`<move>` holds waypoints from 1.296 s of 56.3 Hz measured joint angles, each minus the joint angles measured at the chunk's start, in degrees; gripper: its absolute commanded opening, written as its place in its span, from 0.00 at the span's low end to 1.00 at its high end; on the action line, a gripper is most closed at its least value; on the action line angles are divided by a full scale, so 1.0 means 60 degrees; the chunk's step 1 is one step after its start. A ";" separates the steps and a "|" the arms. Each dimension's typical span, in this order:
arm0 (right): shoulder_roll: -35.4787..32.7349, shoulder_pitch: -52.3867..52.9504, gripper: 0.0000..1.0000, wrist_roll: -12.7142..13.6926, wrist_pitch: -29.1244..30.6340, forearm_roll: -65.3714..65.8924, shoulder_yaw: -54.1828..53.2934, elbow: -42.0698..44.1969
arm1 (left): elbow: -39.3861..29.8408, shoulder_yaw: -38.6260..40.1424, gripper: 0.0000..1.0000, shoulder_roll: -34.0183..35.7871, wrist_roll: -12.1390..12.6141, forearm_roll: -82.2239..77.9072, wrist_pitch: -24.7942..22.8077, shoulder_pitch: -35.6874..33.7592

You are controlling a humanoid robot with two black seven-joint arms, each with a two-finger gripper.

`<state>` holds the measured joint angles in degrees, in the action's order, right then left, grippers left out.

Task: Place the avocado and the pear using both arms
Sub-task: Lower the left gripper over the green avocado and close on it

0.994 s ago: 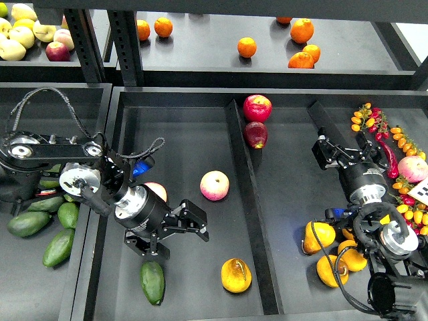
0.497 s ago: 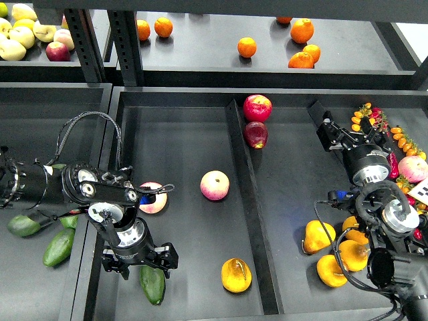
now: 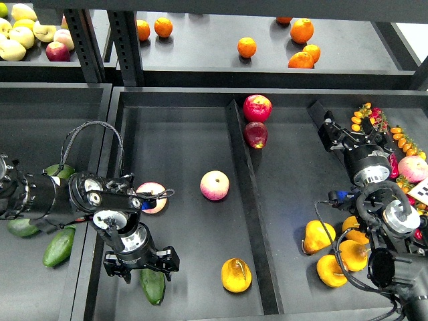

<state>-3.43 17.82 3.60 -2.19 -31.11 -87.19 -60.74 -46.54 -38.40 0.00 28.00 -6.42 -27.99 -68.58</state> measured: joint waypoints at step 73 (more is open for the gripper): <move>-0.0014 -0.0068 1.00 -0.0015 0.0102 0.0000 -0.0029 0.0148 | 0.1016 0.0949 0.28 -0.0001 0.0000 0.0329 -0.0003 0.1346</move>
<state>-3.51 17.41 3.51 -1.58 -31.11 -87.36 -59.85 -40.45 -32.70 0.00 28.00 -4.45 -28.01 -60.51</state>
